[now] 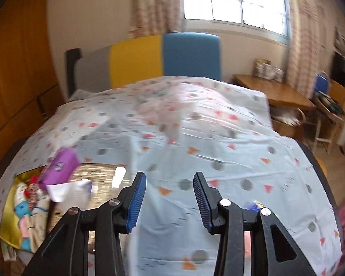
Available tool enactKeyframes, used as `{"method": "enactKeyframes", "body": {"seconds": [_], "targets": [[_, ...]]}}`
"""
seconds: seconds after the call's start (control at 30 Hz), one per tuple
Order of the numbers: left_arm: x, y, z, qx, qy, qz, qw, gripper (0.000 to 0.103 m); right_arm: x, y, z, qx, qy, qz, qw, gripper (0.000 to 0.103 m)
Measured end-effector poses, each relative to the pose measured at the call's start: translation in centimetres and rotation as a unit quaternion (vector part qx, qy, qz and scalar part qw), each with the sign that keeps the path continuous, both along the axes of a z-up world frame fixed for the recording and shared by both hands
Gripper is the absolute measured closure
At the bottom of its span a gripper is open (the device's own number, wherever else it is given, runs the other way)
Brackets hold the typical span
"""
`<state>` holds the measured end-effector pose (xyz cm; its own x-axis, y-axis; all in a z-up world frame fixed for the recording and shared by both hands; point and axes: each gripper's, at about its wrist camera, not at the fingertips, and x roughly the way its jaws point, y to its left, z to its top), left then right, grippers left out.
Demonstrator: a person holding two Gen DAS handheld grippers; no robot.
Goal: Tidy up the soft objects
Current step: 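Move both tools back from the tray to the pink towel and tissue pack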
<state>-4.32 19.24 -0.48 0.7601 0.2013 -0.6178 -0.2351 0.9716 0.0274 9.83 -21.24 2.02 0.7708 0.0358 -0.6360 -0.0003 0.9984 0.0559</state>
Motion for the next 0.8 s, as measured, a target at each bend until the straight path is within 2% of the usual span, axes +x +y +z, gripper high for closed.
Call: {"method": "enactKeyframes", "body": {"seconds": [0.17, 0.3, 0.37, 0.4, 0.43, 0.53, 0.6, 0.67, 0.73, 0.8], "targets": [[0.7, -3.4, 2.1, 0.007, -0.017, -0.062, 0.9979, 0.023, 0.2, -7.8, -2.3, 0.001, 0.017, -0.106, 0.994, 0.06], [1.9, -8.0, 3.9, 0.018, -0.029, -0.139, 0.9897, 0.023, -1.2, -14.4, -5.0, 0.035, 0.023, -0.213, 0.976, 0.06], [2.6, -11.3, 4.8, 0.022, -0.032, -0.19, 0.9811, 0.023, -2.2, -17.2, -6.5, 0.07, 0.037, -0.269, 0.96, 0.06], [3.0, -12.5, 5.0, 0.023, -0.031, -0.207, 0.9775, 0.023, -2.6, -18.7, -7.0, 0.1, 0.051, -0.296, 0.949, 0.06], [3.6, -14.4, 5.2, 0.022, -0.027, -0.233, 0.9718, 0.023, -3.2, -20.0, -7.1, 0.137, 0.044, -0.313, 0.939, 0.06], [5.0, -19.7, 5.1, 0.011, -0.005, -0.299, 0.9542, 0.023, -4.5, -22.2, -7.7, 0.184, 0.043, -0.346, 0.919, 0.06], [6.1, -22.9, 4.7, -0.011, 0.017, -0.337, 0.9412, 0.024, -5.0, -23.2, -8.4, 0.229, 0.047, -0.348, 0.908, 0.06], [7.2, -26.0, 3.9, -0.023, 0.045, -0.358, 0.9325, 0.024, -5.1, -23.4, -9.0, 0.25, 0.059, -0.346, 0.902, 0.06], [8.7, -29.0, 2.7, -0.05, 0.08, -0.378, 0.9209, 0.027, -5.0, -23.3, -9.3, 0.264, 0.068, -0.341, 0.9, 0.06], [10.1, -31.5, 1.4, -0.07, 0.115, -0.385, 0.9132, 0.03, -4.8, -23.2, -9.5, 0.269, 0.071, -0.336, 0.9, 0.06]]}}
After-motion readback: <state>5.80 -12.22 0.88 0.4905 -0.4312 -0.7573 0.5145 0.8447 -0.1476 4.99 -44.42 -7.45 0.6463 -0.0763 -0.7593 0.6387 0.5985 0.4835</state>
